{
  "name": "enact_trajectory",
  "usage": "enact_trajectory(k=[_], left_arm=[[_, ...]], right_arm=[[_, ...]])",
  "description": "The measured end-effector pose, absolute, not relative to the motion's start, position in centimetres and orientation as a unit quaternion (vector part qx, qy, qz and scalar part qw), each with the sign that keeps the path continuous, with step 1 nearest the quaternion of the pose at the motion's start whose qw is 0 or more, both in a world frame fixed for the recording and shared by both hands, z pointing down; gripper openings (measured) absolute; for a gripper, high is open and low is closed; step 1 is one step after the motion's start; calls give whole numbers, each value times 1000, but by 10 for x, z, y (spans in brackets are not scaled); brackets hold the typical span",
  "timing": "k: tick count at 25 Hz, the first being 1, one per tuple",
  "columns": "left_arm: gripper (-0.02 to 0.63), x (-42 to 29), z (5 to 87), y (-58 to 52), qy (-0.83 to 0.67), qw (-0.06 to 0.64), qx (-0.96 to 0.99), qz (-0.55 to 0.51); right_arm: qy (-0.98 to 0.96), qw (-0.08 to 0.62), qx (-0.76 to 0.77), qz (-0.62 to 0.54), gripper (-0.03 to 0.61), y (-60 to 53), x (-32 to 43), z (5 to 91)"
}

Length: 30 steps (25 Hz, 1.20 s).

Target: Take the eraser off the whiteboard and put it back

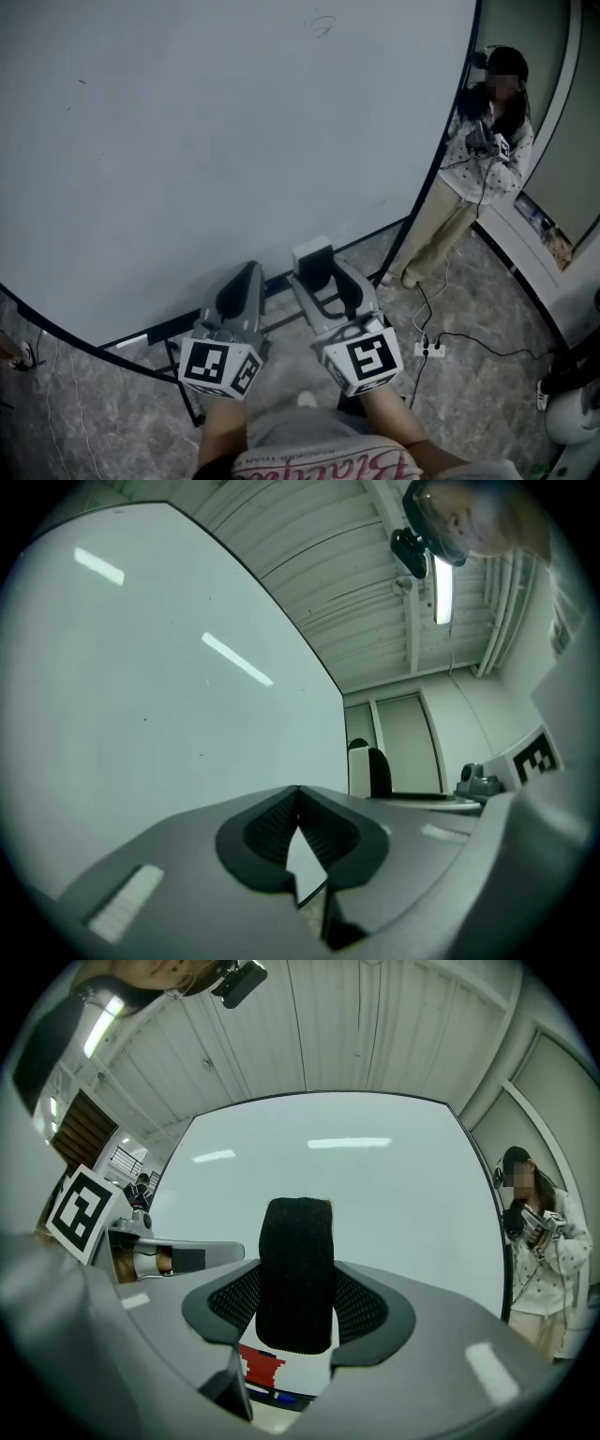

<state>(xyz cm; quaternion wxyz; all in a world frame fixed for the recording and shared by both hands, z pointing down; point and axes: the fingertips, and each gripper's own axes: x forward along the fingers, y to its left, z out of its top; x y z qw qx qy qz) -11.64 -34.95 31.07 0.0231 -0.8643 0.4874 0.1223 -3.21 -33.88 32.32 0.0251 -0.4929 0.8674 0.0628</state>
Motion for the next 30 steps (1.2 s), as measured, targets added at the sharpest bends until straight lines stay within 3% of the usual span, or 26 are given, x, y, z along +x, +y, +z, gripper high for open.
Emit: enact_trajectory(k=[13, 30], left_arm=[[0, -117, 311, -360, 493, 31, -863, 107], [0, -141, 309, -398, 527, 33, -843, 105]], right_arm=[[867, 41, -487, 104, 230, -361, -38, 291], [877, -38, -468, 103, 233, -468, -80, 275]])
